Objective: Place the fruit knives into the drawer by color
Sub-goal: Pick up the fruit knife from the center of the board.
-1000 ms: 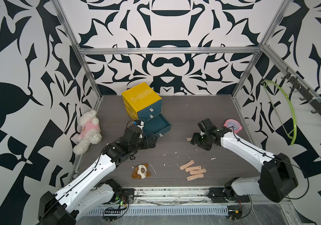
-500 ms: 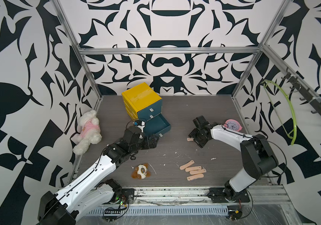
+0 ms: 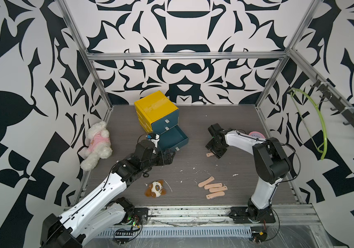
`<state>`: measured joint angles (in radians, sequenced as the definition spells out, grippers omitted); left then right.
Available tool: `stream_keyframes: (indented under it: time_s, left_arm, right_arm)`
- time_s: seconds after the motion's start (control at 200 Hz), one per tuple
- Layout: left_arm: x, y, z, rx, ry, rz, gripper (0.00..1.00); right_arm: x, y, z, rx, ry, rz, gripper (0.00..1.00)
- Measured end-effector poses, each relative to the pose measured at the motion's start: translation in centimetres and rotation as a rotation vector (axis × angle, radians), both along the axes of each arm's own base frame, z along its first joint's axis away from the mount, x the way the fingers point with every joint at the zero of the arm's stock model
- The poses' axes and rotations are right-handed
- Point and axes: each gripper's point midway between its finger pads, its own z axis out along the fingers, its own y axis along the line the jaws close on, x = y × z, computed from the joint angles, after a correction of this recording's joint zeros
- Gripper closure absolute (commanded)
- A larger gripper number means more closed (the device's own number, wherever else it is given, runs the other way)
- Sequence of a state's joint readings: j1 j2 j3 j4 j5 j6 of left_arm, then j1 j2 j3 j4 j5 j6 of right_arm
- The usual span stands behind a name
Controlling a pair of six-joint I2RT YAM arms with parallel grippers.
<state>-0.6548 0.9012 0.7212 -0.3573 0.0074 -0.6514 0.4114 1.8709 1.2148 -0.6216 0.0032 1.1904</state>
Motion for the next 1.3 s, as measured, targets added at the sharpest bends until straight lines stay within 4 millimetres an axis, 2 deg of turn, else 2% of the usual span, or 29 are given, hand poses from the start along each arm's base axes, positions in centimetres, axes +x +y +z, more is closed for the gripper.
stream_keyframes:
  time_s: [0.18,0.5,0.75,0.885,0.99,1.115,1.23,1.3]
  left_arm:
    - [0.1,0.5,0.7,-0.003,-0.028,0.021,0.01]
    - [0.2,1.0,0.1,0.026,-0.017,0.043,0.01]
    - [0.2,1.0,-0.7,0.045,0.007,0.043,0.01]
    - [0.2,1.0,-0.8,0.052,0.011,0.046,0.01]
    - [0.2,1.1,-0.7,0.06,0.011,0.045,0.01]
    - [0.0,1.6,-0.8,0.079,0.007,0.046,0.01]
    - [-0.3,2.1,-0.1,0.076,-0.017,0.055,0.01]
    - [-0.5,2.5,0.5,0.064,-0.04,0.065,0.01]
  right_arm:
    - [0.0,0.1,-0.3,-0.044,0.077,0.105,0.57]
    - [-0.7,-0.2,-0.4,-0.082,0.117,0.281,0.81]
    - [-0.6,0.0,-0.4,-0.086,0.108,0.366,0.9]
    - [-0.1,0.9,0.1,-0.114,0.049,0.469,0.92]
    - [0.1,2.8,2.2,-0.125,-0.061,0.574,0.93]
    - [0.2,6.0,7.0,-0.11,-0.263,0.688,0.93]
    - [0.2,9.4,11.8,-0.067,-0.46,0.776,0.93]
    - [0.1,11.8,13.8,-0.042,-0.553,0.828,0.93]
